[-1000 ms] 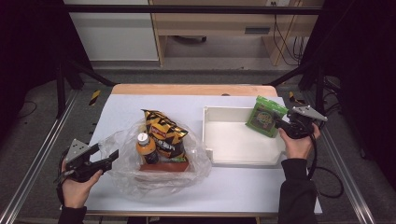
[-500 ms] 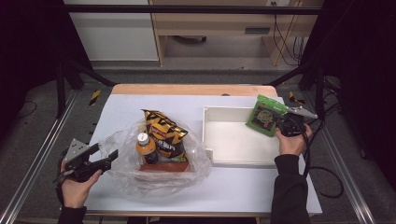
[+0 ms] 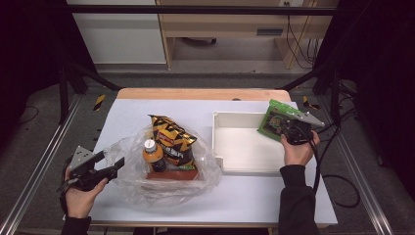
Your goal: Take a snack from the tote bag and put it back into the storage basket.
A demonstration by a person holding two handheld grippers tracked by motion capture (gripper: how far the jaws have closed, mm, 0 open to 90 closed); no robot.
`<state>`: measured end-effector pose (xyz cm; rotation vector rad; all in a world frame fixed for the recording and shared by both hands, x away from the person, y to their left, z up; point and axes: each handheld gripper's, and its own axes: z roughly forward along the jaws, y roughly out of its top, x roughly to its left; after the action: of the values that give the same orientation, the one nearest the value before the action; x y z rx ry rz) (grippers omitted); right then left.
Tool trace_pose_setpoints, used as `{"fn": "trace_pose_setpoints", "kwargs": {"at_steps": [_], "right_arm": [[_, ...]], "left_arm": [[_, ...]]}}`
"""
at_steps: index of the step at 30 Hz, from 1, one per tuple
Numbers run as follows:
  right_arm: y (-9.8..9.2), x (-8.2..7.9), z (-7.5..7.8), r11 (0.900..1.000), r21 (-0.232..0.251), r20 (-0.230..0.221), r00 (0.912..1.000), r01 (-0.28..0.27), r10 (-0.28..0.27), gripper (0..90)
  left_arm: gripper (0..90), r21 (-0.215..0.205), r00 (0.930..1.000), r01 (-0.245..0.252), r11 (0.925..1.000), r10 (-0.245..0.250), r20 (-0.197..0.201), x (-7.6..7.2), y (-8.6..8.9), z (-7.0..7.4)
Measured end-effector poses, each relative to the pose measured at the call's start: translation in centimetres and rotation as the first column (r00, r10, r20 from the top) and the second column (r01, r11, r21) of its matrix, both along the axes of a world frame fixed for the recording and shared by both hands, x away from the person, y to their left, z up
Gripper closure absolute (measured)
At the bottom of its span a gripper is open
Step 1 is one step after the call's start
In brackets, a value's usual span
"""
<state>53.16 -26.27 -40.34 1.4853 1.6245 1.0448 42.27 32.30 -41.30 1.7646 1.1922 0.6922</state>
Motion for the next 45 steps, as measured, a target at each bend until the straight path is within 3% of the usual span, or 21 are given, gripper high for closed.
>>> {"fn": "trace_pose_setpoints", "kwargs": {"at_steps": [3,6,11,20,26,31,37,40,45], "right_arm": [[1.5,0.2,-0.3,1.000,0.016,0.014,0.9997,-0.020,0.020,79.7],[2.7,1.0,-1.3,0.998,0.041,-0.010,0.9992,-0.039,0.040,86.2],[3.5,2.4,-3.0,0.999,0.035,-0.038,0.9992,0.007,-0.006,90.0],[2.9,3.5,-4.7,0.993,-0.022,-0.099,0.9884,0.114,-0.116,90.0],[1.9,3.2,-5.7,0.980,-0.050,-0.138,0.9709,0.190,-0.195,90.0],[2.0,3.2,-5.7,0.973,-0.055,-0.138,0.9637,0.223,-0.229,90.0],[1.7,2.5,-5.8,0.972,-0.046,-0.162,0.9581,0.232,-0.237,90.0],[1.4,2.3,-6.2,0.964,-0.086,-0.183,0.9475,0.250,-0.262,90.0],[1.4,2.7,-6.3,0.961,-0.080,-0.176,0.9451,0.265,-0.275,88.3]], "left_arm": [[25.7,0.000,1.0000,0.001,1.0000,-0.001,0.001,0.0,0.0,0.0],[25.7,-0.001,1.0000,-0.001,1.0000,0.001,0.003,0.0,0.0,0.0],[25.7,-0.004,1.0000,-0.001,1.0000,0.001,0.004,-0.1,0.1,0.1],[25.9,-0.011,0.9999,-0.005,0.9999,0.005,0.009,-0.1,0.3,0.2],[25.9,-0.010,1.0000,-0.005,0.9999,0.005,0.007,-0.1,0.3,0.1],[26.0,-0.008,1.0000,-0.004,1.0000,0.004,0.004,-0.1,0.3,0.1],[26.1,-0.008,1.0000,-0.006,0.9999,0.006,0.004,-0.1,0.3,0.1],[26.0,-0.004,1.0000,-0.002,1.0000,0.002,0.003,-0.1,0.2,0.0],[26.1,-0.006,1.0000,-0.005,1.0000,0.005,0.001,0.0,0.3,0.0]]}}
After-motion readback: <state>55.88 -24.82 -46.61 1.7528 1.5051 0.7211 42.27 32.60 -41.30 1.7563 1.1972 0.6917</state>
